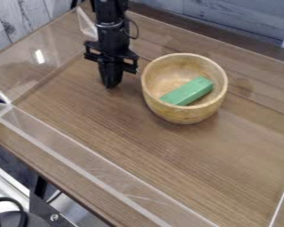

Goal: Put the green block in the brown bowl

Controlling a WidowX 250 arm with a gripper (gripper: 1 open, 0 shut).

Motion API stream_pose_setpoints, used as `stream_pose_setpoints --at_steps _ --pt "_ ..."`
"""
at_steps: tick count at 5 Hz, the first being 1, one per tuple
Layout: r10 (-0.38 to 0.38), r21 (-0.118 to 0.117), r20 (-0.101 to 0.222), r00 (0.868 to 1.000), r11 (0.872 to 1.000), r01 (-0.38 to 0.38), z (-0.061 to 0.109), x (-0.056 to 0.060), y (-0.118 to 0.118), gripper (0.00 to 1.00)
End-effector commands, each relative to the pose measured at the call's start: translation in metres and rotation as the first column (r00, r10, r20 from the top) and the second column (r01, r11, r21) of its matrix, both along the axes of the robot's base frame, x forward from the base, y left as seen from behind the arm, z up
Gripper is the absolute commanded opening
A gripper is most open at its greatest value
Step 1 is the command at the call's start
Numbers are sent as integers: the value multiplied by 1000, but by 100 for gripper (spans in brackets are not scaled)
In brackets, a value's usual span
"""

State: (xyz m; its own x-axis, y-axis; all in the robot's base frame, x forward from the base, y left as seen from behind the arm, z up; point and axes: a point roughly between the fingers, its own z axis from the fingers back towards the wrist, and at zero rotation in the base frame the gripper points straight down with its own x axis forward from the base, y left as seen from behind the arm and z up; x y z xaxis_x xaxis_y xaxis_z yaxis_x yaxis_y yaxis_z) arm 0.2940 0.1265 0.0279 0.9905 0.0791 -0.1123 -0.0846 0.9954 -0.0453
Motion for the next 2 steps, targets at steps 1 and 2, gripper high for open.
stream_pose_setpoints --at_steps 1,2 --pt "-11 9 70 997 1000 11 13 9 4 0" --pt "-17 -6 87 996 1000 17 12 6 4 0"
